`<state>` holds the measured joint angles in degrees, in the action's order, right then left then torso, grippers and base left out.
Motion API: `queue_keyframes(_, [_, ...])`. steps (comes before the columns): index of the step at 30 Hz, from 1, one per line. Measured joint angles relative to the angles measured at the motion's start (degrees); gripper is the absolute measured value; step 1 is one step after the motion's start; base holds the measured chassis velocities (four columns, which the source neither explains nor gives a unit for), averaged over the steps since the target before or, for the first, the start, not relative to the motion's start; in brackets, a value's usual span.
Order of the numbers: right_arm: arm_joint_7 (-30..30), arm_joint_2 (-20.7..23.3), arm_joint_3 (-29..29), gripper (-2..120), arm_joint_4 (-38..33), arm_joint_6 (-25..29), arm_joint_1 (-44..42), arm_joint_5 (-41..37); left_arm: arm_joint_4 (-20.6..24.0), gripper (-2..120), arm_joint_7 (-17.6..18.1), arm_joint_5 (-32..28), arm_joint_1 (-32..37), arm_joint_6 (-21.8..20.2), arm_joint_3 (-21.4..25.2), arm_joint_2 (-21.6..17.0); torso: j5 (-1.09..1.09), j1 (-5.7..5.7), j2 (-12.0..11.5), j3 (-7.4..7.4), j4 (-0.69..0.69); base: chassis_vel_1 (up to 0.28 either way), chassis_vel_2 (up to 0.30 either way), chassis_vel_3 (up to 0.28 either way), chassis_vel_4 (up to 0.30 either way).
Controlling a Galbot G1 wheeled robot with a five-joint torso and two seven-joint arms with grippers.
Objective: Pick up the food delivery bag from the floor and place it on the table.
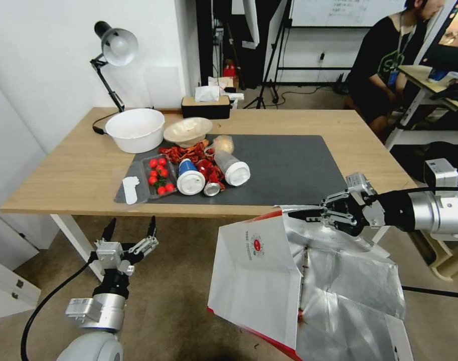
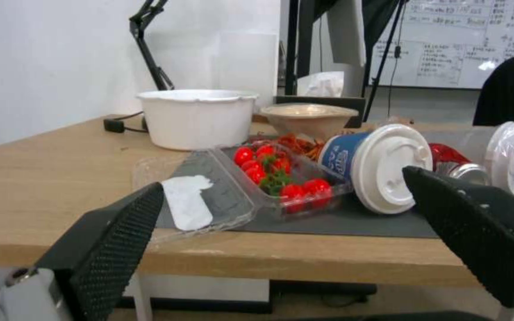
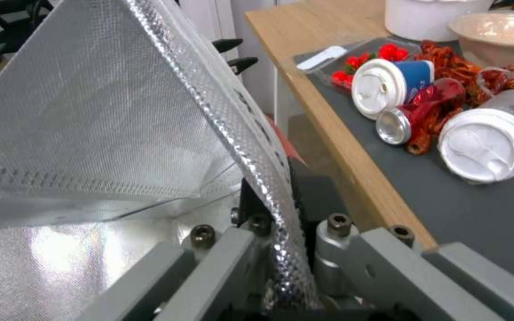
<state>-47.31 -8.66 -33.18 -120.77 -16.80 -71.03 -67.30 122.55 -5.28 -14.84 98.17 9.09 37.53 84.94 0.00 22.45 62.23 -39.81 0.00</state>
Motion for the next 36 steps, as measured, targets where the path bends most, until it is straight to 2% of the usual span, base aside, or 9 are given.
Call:
queue_keyframes(9, [0.0,0.0,0.0,0,0.1,0.0,0.0,0.0,0.0,100,1.0,0.5,0.0,-0.1,-0.4,-0.1,0.0,0.84,1.9,-1.07,0.0,0.0,0.0,0.0,0.0])
queue_keyframes(27, [1.4,-0.1,-0.9,0,-1.1,-0.2,-0.6,-1.1,-0.1,100,0.5,0.6,-0.1,0.6,-0.3,-0.2,-0.01,0.75,1.7,-0.96,0.0,0.0,0.0,0.0,0.0])
queue_keyframes(31, [2.2,-1.0,-1.9,0,-2.0,-1.0,2.0,-5.0,-0.2,100,0.4,1.0,0.1,1.0,-0.3,0.0,0.0,0.69,1.6,-0.88,0.0,0.0,0.0,0.0,0.0])
queue_keyframes(33, [4.2,-1.7,-2.0,0,-2.2,-1.8,6.2,-8.8,-0.2,100,0.4,1.1,0.2,1.2,-0.3,0.1,-0.01,0.66,1.5,-0.84,0.0,0.0,0.0,0.0,0.0])
queue_keyframes(34, [7.0,-2.3,-2.0,0,-2.0,-2.2,9.9,-12.0,-0.2,100,0.4,1.2,0.3,1.4,-0.4,0.3,-0.01,0.64,1.5,-0.82,0.01,0.0,0.0,0.0,0.0])
queue_keyframes(36, [8.7,-2.6,-2.0,0,-1.9,-2.4,11.5,-13.7,-0.2,100,0.3,1.3,0.3,1.5,-0.4,0.4,0.0,0.64,1.4,-0.81,0.01,0.0,0.0,0.0,0.0])
